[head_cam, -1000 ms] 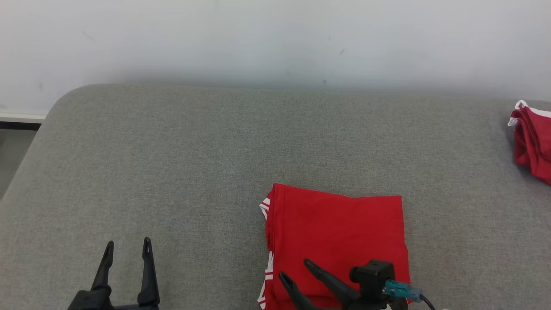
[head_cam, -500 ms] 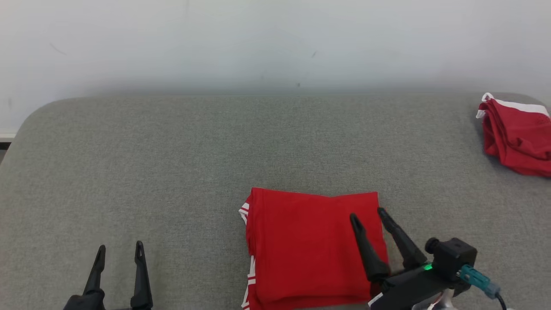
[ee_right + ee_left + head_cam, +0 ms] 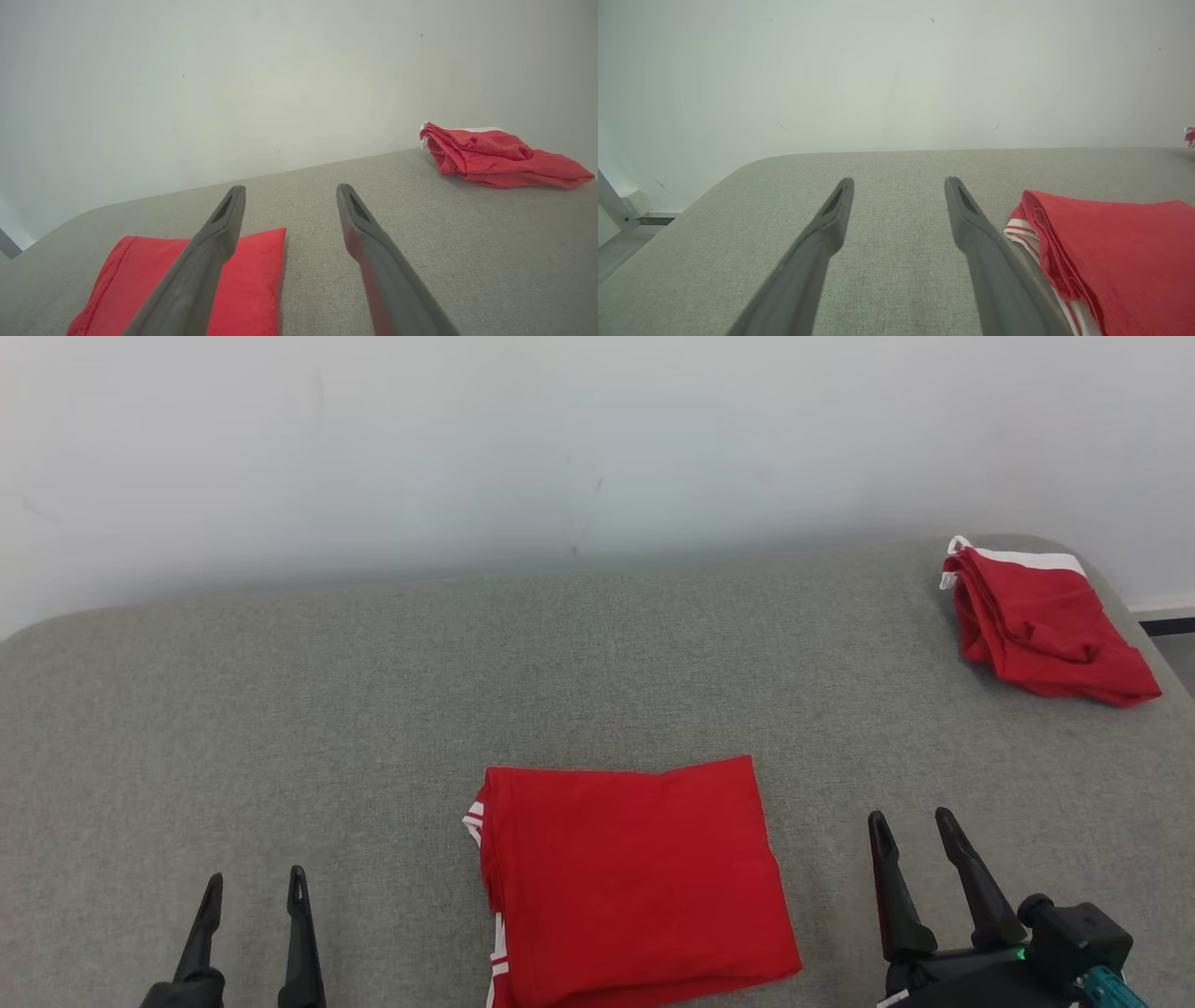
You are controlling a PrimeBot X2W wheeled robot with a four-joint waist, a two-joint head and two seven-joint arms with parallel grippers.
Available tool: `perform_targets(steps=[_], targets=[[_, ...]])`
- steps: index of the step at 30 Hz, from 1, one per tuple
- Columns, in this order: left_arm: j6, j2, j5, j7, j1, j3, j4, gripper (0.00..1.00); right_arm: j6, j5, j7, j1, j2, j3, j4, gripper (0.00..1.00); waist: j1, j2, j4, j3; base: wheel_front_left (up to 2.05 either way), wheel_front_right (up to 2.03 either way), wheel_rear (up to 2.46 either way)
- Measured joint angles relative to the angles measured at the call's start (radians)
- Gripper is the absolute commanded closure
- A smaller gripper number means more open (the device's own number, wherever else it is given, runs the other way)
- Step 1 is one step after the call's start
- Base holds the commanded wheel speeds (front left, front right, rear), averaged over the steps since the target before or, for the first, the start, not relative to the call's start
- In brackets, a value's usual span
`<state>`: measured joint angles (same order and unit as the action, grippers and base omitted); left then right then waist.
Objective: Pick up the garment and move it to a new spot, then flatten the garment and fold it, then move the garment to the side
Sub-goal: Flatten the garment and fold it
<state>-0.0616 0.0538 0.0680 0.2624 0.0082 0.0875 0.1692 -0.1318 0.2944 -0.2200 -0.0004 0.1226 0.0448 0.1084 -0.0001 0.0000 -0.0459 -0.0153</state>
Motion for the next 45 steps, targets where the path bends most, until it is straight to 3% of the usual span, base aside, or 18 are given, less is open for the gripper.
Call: perform_targets(steps=[10, 21, 45], targets=[[-0.001, 0.0, -0.009, 0.0, 0.007, 0.001, -0.004, 0.0, 0.0, -0.055, -0.035, 0.031, 0.009, -0.009, 0.026, 0.0, 0.0001, 0.0, -0.023, 0.013, 0.0, 0.0, 0.0], [0.0, 0.008, -0.026, 0.0, 0.016, -0.004, -0.007, 0.0, 0.0, -0.113, -0.04, 0.034, -0.016, -0.017, 0.037, 0.0, 0.0001, 0.0, 0.001, 0.017, 0.0, 0.0, 0.0], [0.009, 0.025, -0.049, 0.0, 0.038, -0.031, -0.03, 0.0, 0.0, -0.12, -0.041, 0.032, -0.018, -0.017, 0.045, 0.0, 0.0001, 0.0, 0.021, 0.01, 0.0, 0.0, 0.0]])
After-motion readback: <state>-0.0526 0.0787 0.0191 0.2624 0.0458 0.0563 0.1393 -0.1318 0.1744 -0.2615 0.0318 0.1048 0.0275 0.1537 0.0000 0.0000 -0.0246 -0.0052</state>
